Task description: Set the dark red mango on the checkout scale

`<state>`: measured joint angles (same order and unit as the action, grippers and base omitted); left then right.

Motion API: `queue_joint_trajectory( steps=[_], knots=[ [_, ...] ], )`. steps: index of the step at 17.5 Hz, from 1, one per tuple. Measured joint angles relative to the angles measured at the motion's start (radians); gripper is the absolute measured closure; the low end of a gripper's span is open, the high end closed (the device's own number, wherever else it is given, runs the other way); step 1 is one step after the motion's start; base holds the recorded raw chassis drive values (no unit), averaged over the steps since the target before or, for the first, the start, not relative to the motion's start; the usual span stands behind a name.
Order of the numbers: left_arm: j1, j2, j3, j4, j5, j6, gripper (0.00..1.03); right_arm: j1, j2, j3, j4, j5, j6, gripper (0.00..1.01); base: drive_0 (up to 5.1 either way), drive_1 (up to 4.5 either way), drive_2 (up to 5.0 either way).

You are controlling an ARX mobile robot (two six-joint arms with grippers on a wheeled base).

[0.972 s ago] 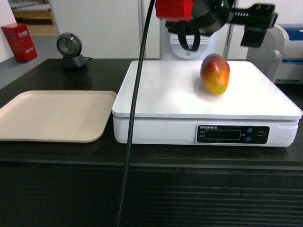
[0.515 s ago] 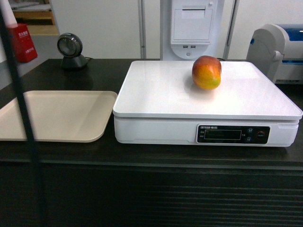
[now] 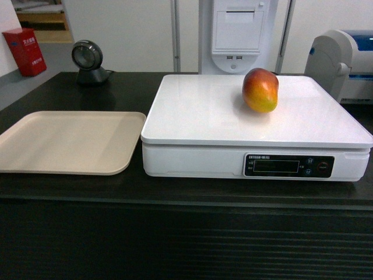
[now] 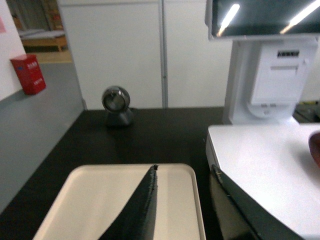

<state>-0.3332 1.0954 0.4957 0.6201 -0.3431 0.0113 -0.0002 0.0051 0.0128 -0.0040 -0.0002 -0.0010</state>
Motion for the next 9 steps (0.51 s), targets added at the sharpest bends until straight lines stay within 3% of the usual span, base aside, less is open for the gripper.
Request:
queue_joint_trajectory(
  steps=[3,9],
  knots=[
    [0.091,-0.122,-0.174,0.026,0.098,-0.01,1.01,0.0,0.0,0.0,0.0,0.0,0.0,0.03,0.0,0.0,0.0],
    [0.142,-0.206,-0.249,0.028,0.141,-0.008,1.01,0.0,0.0,0.0,0.0,0.0,0.0,0.03,0.0,0.0,0.0]
  ],
)
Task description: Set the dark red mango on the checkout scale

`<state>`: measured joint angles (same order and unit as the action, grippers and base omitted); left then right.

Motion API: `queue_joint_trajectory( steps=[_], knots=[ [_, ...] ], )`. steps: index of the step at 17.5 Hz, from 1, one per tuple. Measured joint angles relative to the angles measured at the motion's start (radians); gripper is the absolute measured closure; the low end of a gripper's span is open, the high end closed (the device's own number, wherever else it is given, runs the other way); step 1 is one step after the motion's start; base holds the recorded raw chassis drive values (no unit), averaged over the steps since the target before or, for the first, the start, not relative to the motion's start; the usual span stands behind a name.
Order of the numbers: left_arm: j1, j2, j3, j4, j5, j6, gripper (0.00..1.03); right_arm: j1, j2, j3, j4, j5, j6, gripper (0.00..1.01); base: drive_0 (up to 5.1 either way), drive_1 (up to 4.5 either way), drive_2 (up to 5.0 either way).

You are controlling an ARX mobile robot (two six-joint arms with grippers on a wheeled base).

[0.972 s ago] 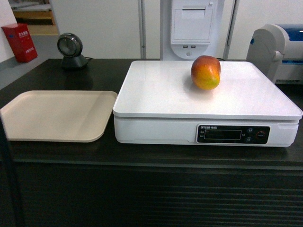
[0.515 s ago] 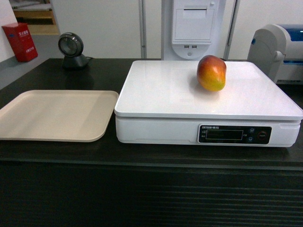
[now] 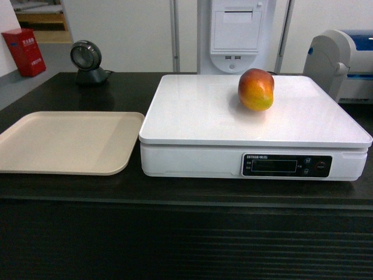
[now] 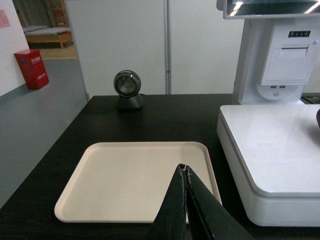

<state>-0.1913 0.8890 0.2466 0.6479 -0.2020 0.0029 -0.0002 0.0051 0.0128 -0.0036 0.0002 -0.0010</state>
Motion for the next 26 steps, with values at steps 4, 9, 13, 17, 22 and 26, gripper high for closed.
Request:
queue_joint_trajectory(
  steps=[4,9,13,17,22,26],
  knots=[
    [0.051,-0.099,-0.083,-0.029,0.062,0.0,1.01,0.0,0.0,0.0,0.0,0.0,0.0,0.03,0.0,0.0,0.0],
    [0.175,-0.271,-0.167,-0.119,0.189,0.001,1.01,0.0,0.0,0.0,0.0,0.0,0.0,0.03,0.0,0.0,0.0],
    [0.188,-0.371,-0.196,-0.186,0.203,-0.001,1.01,0.0,0.0,0.0,0.0,0.0,0.0,0.03,0.0,0.0,0.0],
    [0.189,-0.446,-0.237,-0.219,0.201,-0.001,1.01,0.0,0.0,0.0,0.0,0.0,0.0,0.03,0.0,0.0,0.0],
    [0.189,-0.562,-0.237,-0.319,0.202,-0.001,1.01,0.0,0.0,0.0,0.0,0.0,0.0,0.03,0.0,0.0,0.0],
    [0.189,-0.643,-0.237,-0.398,0.202,-0.001,1.01,0.0,0.0,0.0,0.0,0.0,0.0,0.03,0.0,0.0,0.0]
  ],
)
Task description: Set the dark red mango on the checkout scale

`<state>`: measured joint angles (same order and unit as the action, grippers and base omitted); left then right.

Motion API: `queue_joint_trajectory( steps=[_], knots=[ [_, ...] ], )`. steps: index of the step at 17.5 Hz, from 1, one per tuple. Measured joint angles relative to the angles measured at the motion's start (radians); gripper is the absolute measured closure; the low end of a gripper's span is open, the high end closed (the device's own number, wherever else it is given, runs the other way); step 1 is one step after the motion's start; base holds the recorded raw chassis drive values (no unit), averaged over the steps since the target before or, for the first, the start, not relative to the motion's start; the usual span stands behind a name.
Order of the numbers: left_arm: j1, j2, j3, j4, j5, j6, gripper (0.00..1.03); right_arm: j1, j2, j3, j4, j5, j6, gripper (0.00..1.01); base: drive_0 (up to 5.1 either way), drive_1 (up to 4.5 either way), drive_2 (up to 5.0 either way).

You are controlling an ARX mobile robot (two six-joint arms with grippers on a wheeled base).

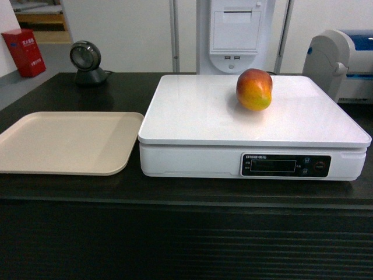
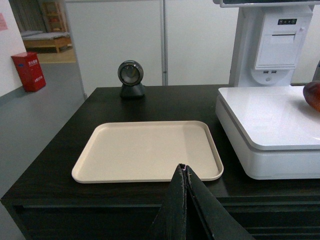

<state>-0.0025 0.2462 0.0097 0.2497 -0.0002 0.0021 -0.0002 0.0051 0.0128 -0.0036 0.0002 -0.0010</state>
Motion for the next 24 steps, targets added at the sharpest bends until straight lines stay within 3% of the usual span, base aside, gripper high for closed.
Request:
queue_joint_trajectory(
  steps=[7,9,15,23,24],
  knots=[
    [0.0,-0.08,0.0,-0.084,0.0,0.0,1.01,0.0,0.0,0.0,0.0,0.0,0.0,0.03,0.0,0.0,0.0],
    [0.0,-0.218,0.001,-0.264,-0.001,0.0,1.01,0.0,0.0,0.0,0.0,0.0,0.0,0.03,0.0,0.0,0.0],
    [0.001,-0.237,0.001,-0.253,0.0,-0.002,0.99,0.0,0.0,0.0,0.0,0.0,0.0,0.03,0.0,0.0,0.0],
    [0.001,-0.237,0.001,-0.253,0.0,-0.002,0.05,0.0,0.0,0.0,0.0,0.0,0.0,0.03,0.0,0.0,0.0],
    [0.001,-0.237,0.001,-0.253,0.0,-0.001,0.04,0.0,0.0,0.0,0.0,0.0,0.0,0.03,0.0,0.0,0.0]
  ],
)
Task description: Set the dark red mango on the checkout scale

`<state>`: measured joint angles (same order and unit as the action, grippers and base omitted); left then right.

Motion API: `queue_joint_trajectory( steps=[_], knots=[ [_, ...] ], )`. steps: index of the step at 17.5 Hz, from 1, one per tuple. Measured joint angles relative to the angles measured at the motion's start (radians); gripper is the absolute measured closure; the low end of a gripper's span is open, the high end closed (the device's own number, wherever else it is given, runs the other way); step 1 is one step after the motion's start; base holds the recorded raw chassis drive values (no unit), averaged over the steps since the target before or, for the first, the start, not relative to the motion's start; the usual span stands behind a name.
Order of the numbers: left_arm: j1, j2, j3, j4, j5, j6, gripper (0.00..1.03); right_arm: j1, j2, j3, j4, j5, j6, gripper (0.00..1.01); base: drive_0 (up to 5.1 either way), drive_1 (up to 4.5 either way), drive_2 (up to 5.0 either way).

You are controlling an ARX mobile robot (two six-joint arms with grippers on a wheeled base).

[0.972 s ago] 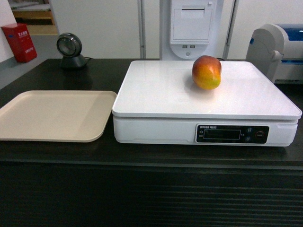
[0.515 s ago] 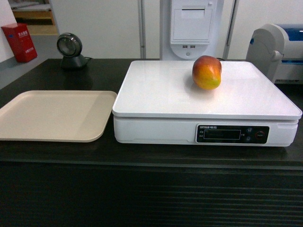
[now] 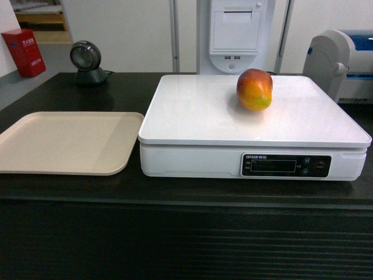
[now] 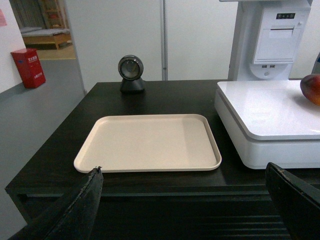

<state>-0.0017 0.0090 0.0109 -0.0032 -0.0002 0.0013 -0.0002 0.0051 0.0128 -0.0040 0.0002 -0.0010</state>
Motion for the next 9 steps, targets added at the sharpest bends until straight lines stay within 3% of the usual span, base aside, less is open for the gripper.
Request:
queue_joint_trajectory(
  steps=[9],
  knots=[
    [0.0,0.0,0.0,0.0,0.0,0.0,0.05,0.0,0.0,0.0,0.0,0.0,0.0,0.03,0.0,0.0,0.0]
  ],
)
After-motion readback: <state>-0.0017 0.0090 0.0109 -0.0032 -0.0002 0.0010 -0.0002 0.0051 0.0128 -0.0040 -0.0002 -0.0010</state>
